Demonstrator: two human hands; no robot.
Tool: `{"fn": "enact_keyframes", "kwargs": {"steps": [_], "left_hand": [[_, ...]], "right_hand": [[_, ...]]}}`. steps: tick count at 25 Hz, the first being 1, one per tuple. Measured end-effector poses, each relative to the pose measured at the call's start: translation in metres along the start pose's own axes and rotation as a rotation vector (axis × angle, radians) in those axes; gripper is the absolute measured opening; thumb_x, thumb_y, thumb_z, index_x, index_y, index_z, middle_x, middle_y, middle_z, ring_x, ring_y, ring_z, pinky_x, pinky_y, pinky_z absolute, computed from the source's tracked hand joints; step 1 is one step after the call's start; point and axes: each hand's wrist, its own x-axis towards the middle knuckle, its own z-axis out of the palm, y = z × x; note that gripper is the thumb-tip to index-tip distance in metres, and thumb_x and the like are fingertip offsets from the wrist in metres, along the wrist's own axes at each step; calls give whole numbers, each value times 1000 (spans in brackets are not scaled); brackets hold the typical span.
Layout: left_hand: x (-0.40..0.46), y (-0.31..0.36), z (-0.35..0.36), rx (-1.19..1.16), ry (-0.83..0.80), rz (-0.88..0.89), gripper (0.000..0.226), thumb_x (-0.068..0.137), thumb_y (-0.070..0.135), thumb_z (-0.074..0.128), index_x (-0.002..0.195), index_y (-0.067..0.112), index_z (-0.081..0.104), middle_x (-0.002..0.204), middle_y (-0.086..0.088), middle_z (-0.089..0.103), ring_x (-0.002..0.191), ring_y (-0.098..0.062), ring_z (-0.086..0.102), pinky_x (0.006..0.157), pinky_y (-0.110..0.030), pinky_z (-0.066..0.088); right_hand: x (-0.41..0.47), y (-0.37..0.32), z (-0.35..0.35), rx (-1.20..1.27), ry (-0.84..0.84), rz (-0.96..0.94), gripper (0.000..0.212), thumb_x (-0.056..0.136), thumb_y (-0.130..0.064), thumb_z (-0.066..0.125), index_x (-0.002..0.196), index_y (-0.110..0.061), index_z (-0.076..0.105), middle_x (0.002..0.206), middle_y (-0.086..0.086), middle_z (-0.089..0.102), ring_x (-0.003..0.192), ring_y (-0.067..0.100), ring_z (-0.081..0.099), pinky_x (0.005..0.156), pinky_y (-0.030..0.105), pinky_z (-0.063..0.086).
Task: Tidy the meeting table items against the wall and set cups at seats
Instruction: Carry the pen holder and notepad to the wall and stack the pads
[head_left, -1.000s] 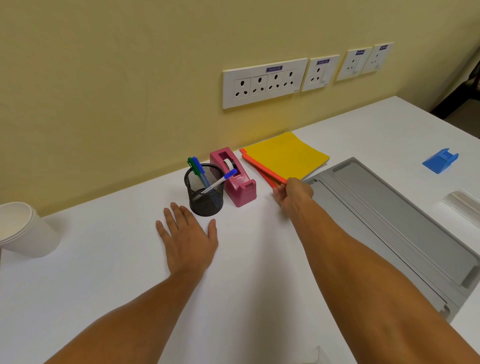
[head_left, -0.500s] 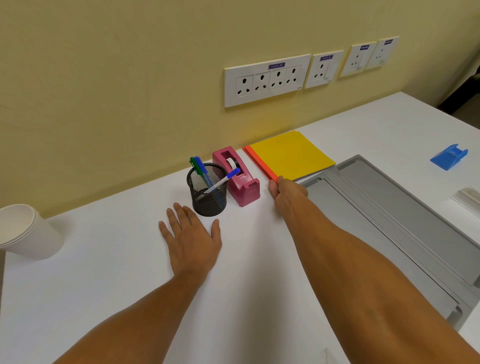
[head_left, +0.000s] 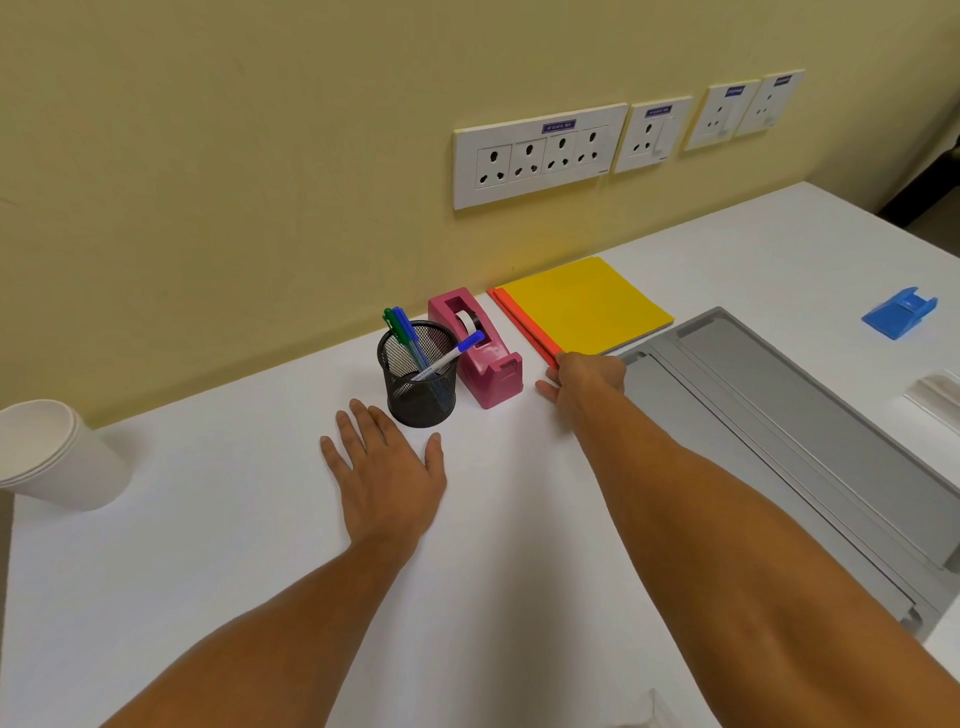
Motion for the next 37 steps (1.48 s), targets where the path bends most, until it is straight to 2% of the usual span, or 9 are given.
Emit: {"fn": "enact_keyframes", "kwargs": {"steps": [6,10,17,20,23,25,28,31,37], "left_hand": [[2,1,2,0,3,-2,88,95,66,13,158,4,10,167,-18,7,154,-36,6,123,-57,11],[1,0,2,3,6,-3,88,95,66,13,158,4,9,167,-18,7,154,-36,6,123,-57,11],[1,-1,3,-18,16,-2,88,95,66,13,158,4,11,166,-18,8,154,-36,6,123,-56,10],[2,-1,6,-10,20,0,88,95,66,14,157,3,12,166,-19,10,154,-37,8,123,-56,10],[6,-2,7,-28,3,-8,89,95,66,16,157,2,13,166,-19,11,154,-37,9,123,-56,9],[4,-3,6,-54,-16,-10,90,96,66,20,157,1,14,166,-20,11,154,-38,8,123,-57,8],[4,-3,2,-117,-40,23,92,94,67,29,156,0,15,166,-20,9,154,-37,5,122,-55,3],[0,-10,1,-190,-69,70,102,91,73,30,156,-2,11,166,-22,5,154,-35,2,124,-48,1],[-110,-25,4,-338,-174,302,108,88,76,32,157,-2,6,167,-18,-2,155,-26,-5,125,-38,-8]], "right_hand": [[-7,0,9,-158,168,-114,24,86,-16,79,93,-9,56,97,14,70,79,31,74,66,46,65],[-4,0,13,-217,191,-142,30,86,-16,79,75,-10,52,72,6,58,76,33,73,70,45,65],[-5,-1,14,-271,224,-147,14,91,-9,71,92,-8,57,66,4,48,46,21,56,65,43,65],[-9,0,9,-232,211,-147,14,91,-5,70,101,-3,60,73,7,53,62,28,67,71,46,64],[-24,9,-2,-203,138,-156,39,92,-9,67,130,-4,57,118,15,65,103,33,69,88,43,59],[-45,18,-18,-131,68,-177,57,93,-11,66,147,-11,46,138,11,57,106,25,65,85,35,57],[-75,31,-58,-166,25,-270,52,95,-9,62,144,-20,51,124,5,64,77,10,59,59,17,43],[-105,47,-107,-213,-26,-354,42,96,-11,61,136,-23,57,108,2,66,76,6,61,58,15,44],[-195,88,-221,-228,12,-367,24,98,-17,60,118,-31,64,107,-6,64,74,6,62,61,15,50]]}}
